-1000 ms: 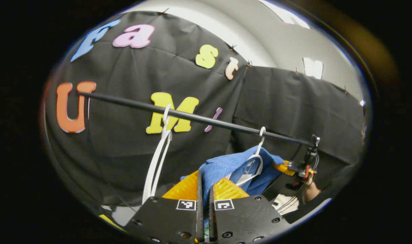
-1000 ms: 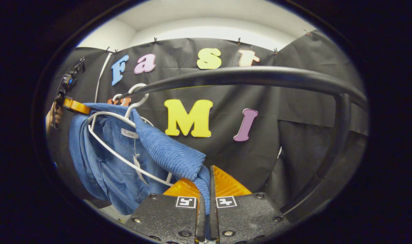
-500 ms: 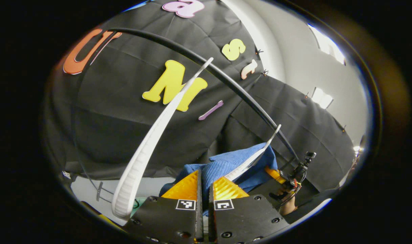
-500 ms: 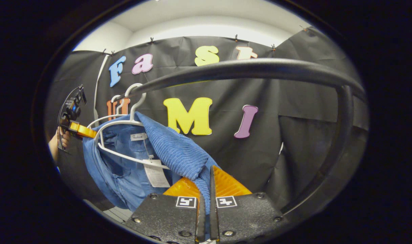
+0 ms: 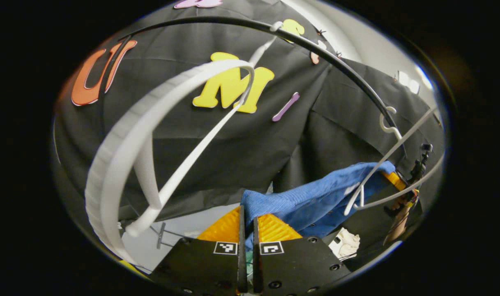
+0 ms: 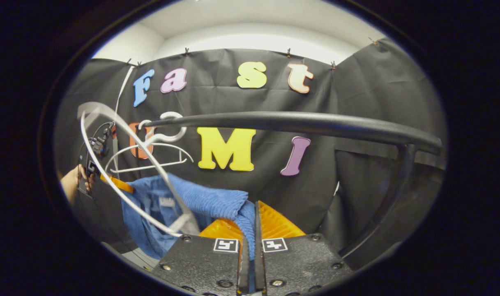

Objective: Grasp the clothes on the hanger with both hands and then place them into the laundry hamper below.

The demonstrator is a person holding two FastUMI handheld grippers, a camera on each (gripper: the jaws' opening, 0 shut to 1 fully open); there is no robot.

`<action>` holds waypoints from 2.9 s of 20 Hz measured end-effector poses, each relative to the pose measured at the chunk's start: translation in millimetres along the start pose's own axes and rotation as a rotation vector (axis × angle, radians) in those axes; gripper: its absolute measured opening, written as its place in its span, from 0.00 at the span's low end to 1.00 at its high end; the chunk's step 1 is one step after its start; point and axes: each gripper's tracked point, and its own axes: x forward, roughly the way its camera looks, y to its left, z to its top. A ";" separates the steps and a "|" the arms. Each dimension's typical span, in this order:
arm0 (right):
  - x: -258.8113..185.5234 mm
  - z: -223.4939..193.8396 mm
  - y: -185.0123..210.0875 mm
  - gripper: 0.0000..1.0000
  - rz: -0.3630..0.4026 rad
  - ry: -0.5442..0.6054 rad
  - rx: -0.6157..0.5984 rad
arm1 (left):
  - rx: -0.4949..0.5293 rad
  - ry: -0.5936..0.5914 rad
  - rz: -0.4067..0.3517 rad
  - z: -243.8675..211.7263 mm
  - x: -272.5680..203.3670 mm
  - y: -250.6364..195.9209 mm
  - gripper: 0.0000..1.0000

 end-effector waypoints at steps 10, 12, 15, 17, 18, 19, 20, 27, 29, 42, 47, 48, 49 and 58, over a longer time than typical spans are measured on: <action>6.2 -77.3 0.6 0.08 0.006 0.159 0.177 | -0.111 -0.101 -0.013 -43.6 14.6 -32.8 0.09; 10.3 -98.1 7.4 0.08 0.016 0.194 0.237 | -0.105 -0.100 0.011 -54.7 20.1 -37.1 0.01; 12.1 -128.9 24.3 0.08 0.047 0.254 0.349 | -0.122 -0.102 0.041 -76.3 18.7 -44.5 0.01; 12.4 -146.6 35.7 0.08 0.058 0.280 0.387 | -0.132 -0.102 0.087 -88.1 18.4 -42.5 0.01; 14.5 -154.8 42.5 0.08 0.067 0.289 0.393 | -0.129 -0.107 0.107 -94.3 19.2 -43.3 0.01; 12.5 -160.7 51.1 0.08 0.080 0.300 0.397 | -0.122 -0.113 0.132 -100.3 17.2 -45.0 0.01; 11.5 -163.8 59.8 0.08 0.092 0.306 0.394 | -0.115 -0.118 0.157 -105.5 12.3 -47.8 0.01; 17.5 -173.7 125.1 0.08 0.181 0.306 0.309 | -0.039 -0.149 0.285 -136.2 3.2 -62.9 0.01; 19.9 -171.9 145.0 0.08 0.208 0.296 0.294 | 0.001 -0.162 0.325 -135.9 1.0 -69.4 0.01; 29.3 -126.6 227.5 0.09 0.370 0.176 0.253 | 0.201 -0.319 0.513 -112.2 -20.4 -90.0 0.01; 18.0 -84.2 248.3 0.08 0.483 0.077 0.358 | 0.186 -0.426 0.472 -69.5 -36.5 -101.5 0.09; 18.8 -80.0 254.0 0.08 0.498 0.064 0.360 | 0.185 -0.440 0.465 -64.4 -36.5 -103.2 0.09; 33.9 -68.4 261.6 0.08 0.511 0.055 0.361 | 0.193 -0.451 0.470 -60.7 -39.5 -102.4 0.09; 93.6 -171.0 252.1 0.14 0.350 0.253 0.224 | 0.027 -0.279 0.451 -125.0 24.5 -37.2 0.03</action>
